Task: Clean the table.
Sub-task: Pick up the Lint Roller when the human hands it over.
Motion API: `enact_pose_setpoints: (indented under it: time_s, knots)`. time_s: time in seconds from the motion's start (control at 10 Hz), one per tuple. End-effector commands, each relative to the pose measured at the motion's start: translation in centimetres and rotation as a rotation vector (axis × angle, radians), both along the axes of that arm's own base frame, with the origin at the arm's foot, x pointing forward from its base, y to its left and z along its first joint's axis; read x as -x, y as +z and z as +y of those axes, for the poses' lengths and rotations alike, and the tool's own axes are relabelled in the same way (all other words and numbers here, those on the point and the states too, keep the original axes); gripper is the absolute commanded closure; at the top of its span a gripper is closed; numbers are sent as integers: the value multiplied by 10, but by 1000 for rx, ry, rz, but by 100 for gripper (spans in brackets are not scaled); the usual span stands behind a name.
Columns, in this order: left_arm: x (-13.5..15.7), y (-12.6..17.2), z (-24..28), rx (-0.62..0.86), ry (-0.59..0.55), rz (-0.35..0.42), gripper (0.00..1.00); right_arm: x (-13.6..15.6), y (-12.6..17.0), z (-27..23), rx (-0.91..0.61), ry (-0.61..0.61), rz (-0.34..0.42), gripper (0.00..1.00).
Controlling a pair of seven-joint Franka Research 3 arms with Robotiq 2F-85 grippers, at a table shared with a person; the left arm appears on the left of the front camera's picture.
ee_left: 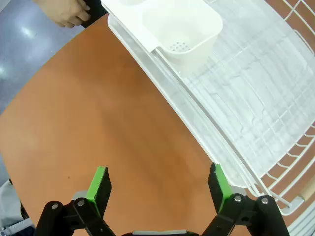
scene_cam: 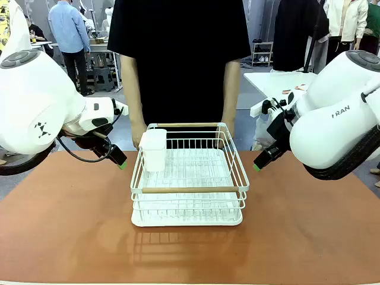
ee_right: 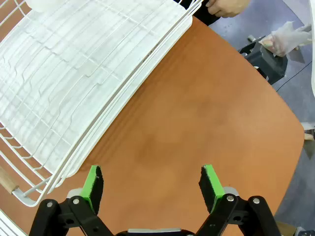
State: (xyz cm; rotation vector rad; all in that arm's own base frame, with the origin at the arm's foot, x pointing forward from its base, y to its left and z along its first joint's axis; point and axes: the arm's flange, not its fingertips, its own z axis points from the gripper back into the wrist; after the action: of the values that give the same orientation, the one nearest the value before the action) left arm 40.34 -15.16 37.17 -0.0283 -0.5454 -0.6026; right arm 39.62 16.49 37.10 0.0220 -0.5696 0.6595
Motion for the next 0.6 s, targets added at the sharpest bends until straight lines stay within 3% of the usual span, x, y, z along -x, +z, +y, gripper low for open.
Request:
enact_pose_setpoints:
  time_s: [0.0, 0.5]
  knots:
    - [0, 0, 0, 0, 0, 0, 0, 0, 1, 0, -1, 0, -1, 0]
    - [0, 0, 0, 0, 0, 0, 0, 0, 1, 0, -1, 0, -1, 0]
